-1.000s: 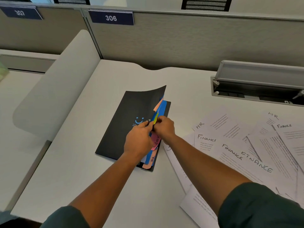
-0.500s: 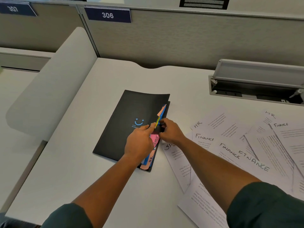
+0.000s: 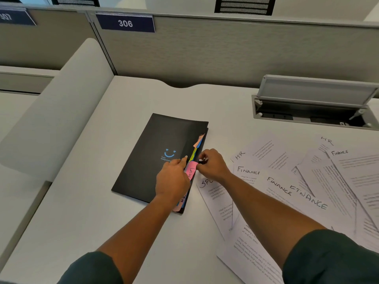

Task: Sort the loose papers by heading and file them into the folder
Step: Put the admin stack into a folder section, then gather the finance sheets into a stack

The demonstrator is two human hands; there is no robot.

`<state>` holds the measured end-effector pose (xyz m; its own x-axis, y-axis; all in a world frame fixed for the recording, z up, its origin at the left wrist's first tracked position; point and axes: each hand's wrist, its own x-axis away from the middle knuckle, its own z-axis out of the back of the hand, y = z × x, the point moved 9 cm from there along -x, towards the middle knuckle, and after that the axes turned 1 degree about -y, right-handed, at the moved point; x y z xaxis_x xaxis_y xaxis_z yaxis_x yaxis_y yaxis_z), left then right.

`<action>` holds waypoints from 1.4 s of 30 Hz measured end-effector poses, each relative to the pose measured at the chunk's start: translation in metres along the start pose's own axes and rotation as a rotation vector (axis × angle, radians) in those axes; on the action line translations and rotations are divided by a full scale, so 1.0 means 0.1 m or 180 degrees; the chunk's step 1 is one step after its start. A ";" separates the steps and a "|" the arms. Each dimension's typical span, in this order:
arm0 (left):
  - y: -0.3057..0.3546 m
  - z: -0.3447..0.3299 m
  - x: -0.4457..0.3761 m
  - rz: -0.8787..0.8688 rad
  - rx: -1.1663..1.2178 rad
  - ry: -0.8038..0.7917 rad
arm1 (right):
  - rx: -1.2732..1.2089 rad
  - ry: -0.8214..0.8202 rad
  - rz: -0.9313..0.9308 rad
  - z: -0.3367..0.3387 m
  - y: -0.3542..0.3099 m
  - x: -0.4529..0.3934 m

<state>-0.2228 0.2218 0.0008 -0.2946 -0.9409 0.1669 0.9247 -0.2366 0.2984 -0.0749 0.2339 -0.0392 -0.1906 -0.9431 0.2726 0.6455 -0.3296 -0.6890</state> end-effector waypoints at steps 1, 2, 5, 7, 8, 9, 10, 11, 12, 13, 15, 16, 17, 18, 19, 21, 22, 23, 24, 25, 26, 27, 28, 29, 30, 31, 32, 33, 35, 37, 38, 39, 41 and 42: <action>-0.01 0.00 -0.01 0.0019 -0.0056 -0.0003 | -0.0099 0.0050 -0.0001 0.01 -0.01 0.00; -0.02 0.00 -0.02 0.0038 -0.0118 -0.0005 | -0.0209 0.0100 0.0011 0.02 -0.04 0.00; -0.09 -0.04 -0.04 0.0082 -0.0305 0.0001 | -0.0333 0.0160 0.0043 0.02 -0.12 0.00; -0.13 -0.08 -0.03 0.0038 -0.0383 -0.0019 | -0.0358 0.0182 0.0039 0.00 -0.17 -0.01; -0.15 -0.11 -0.02 -0.0013 -0.0400 -0.0024 | -0.0404 0.0198 -0.0004 -0.01 -0.18 -0.01; -0.16 -0.13 -0.02 -0.0070 -0.0414 -0.0015 | -0.0462 0.0222 -0.0077 0.00 -0.17 -0.01; -0.18 -0.15 -0.01 -0.0116 -0.0432 -0.0008 | -0.0517 0.0264 -0.0177 0.00 -0.15 -0.01; -0.21 -0.17 -0.01 -0.0146 -0.0455 -0.0009 | -0.0568 0.0314 -0.0282 0.01 -0.12 -0.02; -0.25 -0.20 0.00 -0.0165 -0.0478 -0.0022 | -0.0600 0.0364 -0.0372 0.02 -0.09 -0.03; -0.28 -0.23 0.00 -0.0179 -0.0485 -0.0049 | -0.0623 0.0401 -0.0437 0.02 -0.07 -0.04; -0.33 -0.28 0.01 -0.0189 -0.0442 -0.0118 | -0.0623 0.0428 -0.0516 0.02 -0.05 -0.05; -0.34 -0.30 0.02 -0.0191 -0.0421 -0.0142 | -0.0606 0.0424 -0.0537 0.01 -0.05 -0.05; -0.35 -0.31 0.02 -0.0193 -0.0398 -0.0147 | -0.0595 0.0423 -0.0551 0.01 -0.04 -0.04; -0.35 -0.32 0.02 -0.0192 -0.0375 -0.0146 | -0.0596 0.0416 -0.0561 0.00 -0.04 -0.04; -0.35 -0.32 0.02 -0.0185 -0.0358 -0.0142 | -0.0617 0.0397 -0.0566 0.00 -0.03 -0.04; -0.35 -0.31 0.02 -0.0160 -0.0345 -0.0103 | -0.0699 0.0304 -0.0549 -0.01 -0.01 -0.04; -0.34 -0.30 0.02 -0.0150 -0.0335 -0.0063 | -0.0744 0.0240 -0.0553 -0.02 0.00 -0.04; -0.33 -0.28 0.02 -0.0145 -0.0313 -0.0016 | -0.0773 0.0175 -0.0573 -0.02 0.01 -0.03; -0.31 -0.26 0.02 -0.0144 -0.0278 0.0029 | -0.0778 0.0126 -0.0590 0.00 0.01 -0.02; -0.28 -0.23 0.02 -0.0138 -0.0228 0.0079 | -0.0763 0.0100 -0.0594 0.02 0.01 0.00; -0.25 -0.20 0.02 -0.0127 -0.0157 0.0137 | -0.0740 0.0096 -0.0581 0.06 0.02 0.02; -0.20 -0.17 0.02 -0.0122 -0.0069 0.0209 | -0.0725 0.0107 -0.0574 0.10 0.03 0.04; -0.15 -0.14 0.03 -0.0131 0.0030 0.0283 | -0.0722 0.0131 -0.0569 0.15 0.05 0.08; -0.09 -0.10 0.04 -0.0160 0.0125 0.0372 | -0.0729 0.0165 -0.0570 0.21 0.08 0.11; -0.03 -0.08 0.06 -0.0199 0.0216 0.0465 | -0.0719 0.0198 -0.0573 0.26 0.11 0.16; 0.03 -0.06 0.09 -0.0233 0.0319 0.0549 | -0.0690 0.0224 -0.0571 0.32 0.14 0.21; 0.10 -0.05 0.12 -0.0250 0.0435 0.0617 | -0.0652 0.0243 -0.0563 0.39 0.17 0.27; 0.17 -0.05 0.15 -0.0256 0.0554 0.0649 | -0.0629 0.0266 -0.0556 0.47 0.21 0.33; 0.34 -0.08 0.21 -0.0284 0.0737 0.0622 | -0.0614 0.0359 -0.0562 0.64 0.29 0.45; 0.52 -0.11 0.25 -0.0356 0.0851 0.0556 | -0.0647 0.0484 -0.0591 0.83 0.38 0.59; 0.61 -0.14 0.26 -0.0385 0.0912 0.0501 | -0.0668 0.0551 -0.0614 0.93 0.44 0.67; 0.69 -0.16 0.27 -0.0399 0.0971 0.0429 | -0.0690 0.0621 -0.0640 1.02 0.50 0.74; 0.86 -0.24 0.29 -0.0409 0.1035 0.0225 | -0.0747 0.0755 -0.0695 1.18 0.65 0.91; 0.95 -0.28 0.31 -0.0425 0.1033 0.0125 | -0.0773 0.0810 -0.0727 1.26 0.73 1.00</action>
<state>-0.1372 0.1635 0.0083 -0.3925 -0.9169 0.0720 0.7518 -0.2748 0.5993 0.0466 0.1213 0.0218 -0.5050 -0.8154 0.2830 0.3782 -0.5038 -0.7766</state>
